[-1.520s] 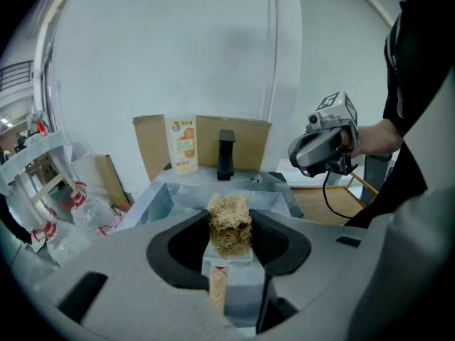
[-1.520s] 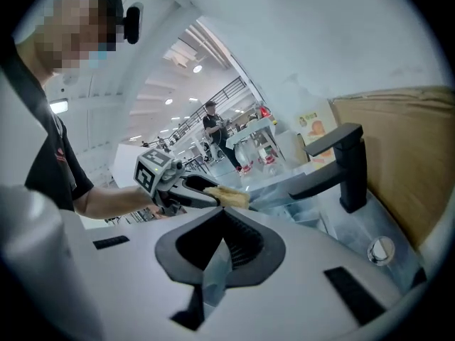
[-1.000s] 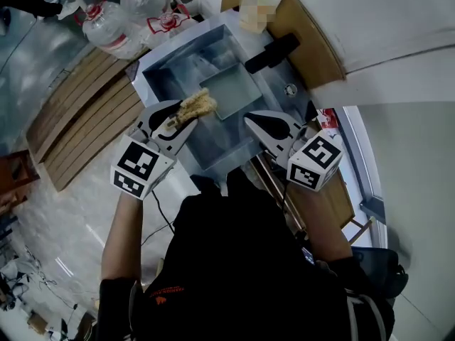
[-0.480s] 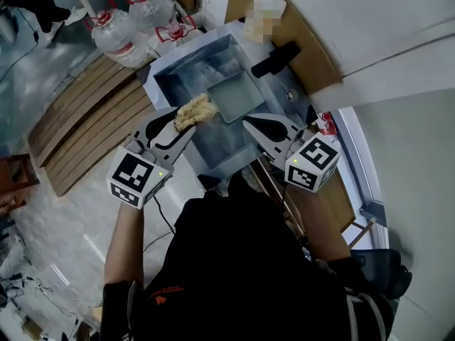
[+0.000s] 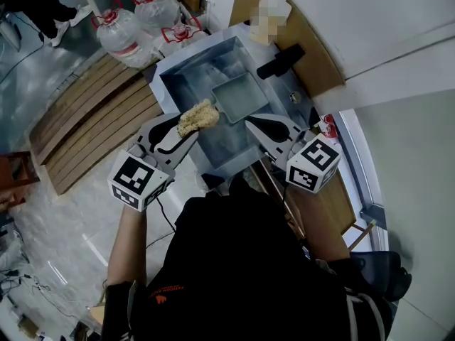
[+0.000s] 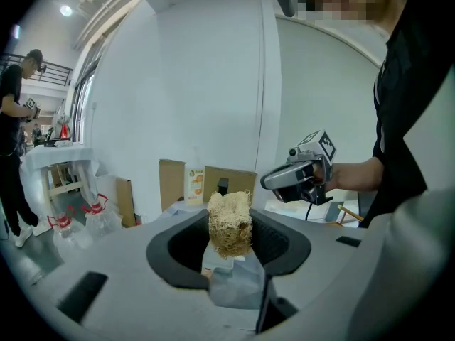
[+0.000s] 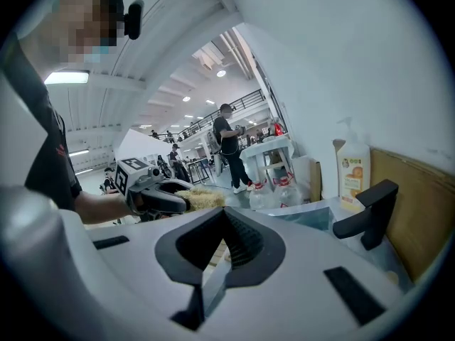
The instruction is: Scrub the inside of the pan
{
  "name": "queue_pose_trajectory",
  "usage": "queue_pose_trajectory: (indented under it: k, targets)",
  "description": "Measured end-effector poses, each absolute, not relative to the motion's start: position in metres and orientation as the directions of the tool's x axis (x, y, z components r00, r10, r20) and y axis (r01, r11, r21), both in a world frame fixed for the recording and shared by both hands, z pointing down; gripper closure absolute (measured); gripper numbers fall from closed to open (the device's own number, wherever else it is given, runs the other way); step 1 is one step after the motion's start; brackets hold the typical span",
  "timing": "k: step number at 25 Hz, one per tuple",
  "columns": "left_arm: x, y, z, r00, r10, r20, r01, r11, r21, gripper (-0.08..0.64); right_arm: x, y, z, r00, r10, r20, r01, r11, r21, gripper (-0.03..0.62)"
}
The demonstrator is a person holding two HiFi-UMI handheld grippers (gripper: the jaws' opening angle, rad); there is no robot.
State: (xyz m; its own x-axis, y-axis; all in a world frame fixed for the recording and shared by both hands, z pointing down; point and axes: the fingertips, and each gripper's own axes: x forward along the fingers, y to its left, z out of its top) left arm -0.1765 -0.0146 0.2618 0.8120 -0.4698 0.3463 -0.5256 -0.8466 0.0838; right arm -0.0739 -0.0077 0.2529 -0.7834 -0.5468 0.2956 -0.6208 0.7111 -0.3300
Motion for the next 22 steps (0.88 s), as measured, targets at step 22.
queue_pose_trajectory:
  k: [22]
  targets:
    - [-0.1706,-0.0131,0.2574,0.826,-0.450,0.339,-0.500,-0.863,0.074,0.385,-0.0728,-0.0104,0.2549,-0.779,-0.550,0.301,-0.626,0.712,-0.318,0.588]
